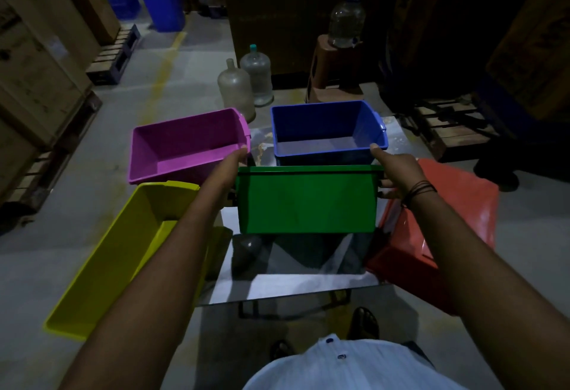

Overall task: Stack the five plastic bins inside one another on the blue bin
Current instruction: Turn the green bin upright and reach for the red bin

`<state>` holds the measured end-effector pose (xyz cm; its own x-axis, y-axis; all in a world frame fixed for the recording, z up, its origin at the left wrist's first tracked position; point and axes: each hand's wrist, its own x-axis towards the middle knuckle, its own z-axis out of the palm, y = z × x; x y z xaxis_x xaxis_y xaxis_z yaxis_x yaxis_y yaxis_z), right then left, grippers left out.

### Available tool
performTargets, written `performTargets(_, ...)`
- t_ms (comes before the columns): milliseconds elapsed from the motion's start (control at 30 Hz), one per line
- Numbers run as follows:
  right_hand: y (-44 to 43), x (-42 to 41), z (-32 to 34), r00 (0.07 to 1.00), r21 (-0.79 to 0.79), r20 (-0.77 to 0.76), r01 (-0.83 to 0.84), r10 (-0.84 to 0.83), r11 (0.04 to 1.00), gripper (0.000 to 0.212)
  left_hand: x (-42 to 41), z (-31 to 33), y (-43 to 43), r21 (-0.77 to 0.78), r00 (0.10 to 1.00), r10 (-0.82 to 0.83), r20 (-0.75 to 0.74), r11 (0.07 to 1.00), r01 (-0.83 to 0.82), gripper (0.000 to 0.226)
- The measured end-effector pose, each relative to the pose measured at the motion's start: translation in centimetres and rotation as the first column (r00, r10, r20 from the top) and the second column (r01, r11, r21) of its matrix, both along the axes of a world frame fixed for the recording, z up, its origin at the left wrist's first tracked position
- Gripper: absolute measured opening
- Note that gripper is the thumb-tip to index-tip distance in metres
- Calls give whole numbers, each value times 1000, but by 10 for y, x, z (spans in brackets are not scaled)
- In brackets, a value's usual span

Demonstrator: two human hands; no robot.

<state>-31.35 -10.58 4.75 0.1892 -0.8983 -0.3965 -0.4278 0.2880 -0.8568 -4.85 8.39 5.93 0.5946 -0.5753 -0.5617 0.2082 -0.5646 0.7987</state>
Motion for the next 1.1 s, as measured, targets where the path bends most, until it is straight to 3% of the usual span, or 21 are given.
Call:
performTargets(133,1,-3,0,996,-59,-67,-59,55,997,12,3,-4,5,111,986,20,165,993,-39,27)
performTargets(200,3,-7,-2,978,-132,-189,-118,92,984,6,2,-6,10,272,947,-170,273,958,93,11)
performTargets(233,6,-10,-3,965,-167,-240,-146,103,975,7,1,-7,13,360,912,-274,304,920,156,13)
performTargets(333,17,-20,-10,900,-156,-405,-243,162,957,27,2,-15,19,443,885,-343,315,878,182,18)
performTargets(433,31,-26,-26,758,-83,-591,-398,276,914,46,-1,-17,21,539,821,-445,356,816,209,28)
performTargets(667,53,-29,-51,654,-68,-695,-475,300,877,36,-9,-27,26,679,639,-626,447,703,213,37)
performTargets(833,50,-29,-52,614,-84,-746,-471,258,878,28,-12,-30,24,646,642,-552,532,755,114,31)
performTargets(967,42,-30,-48,644,-142,-733,-457,217,878,14,-26,-24,12,485,641,-388,662,874,29,38)
performTargets(1100,25,-41,-45,723,-250,-673,-420,155,873,24,-65,-20,-8,297,652,-313,690,945,139,32)
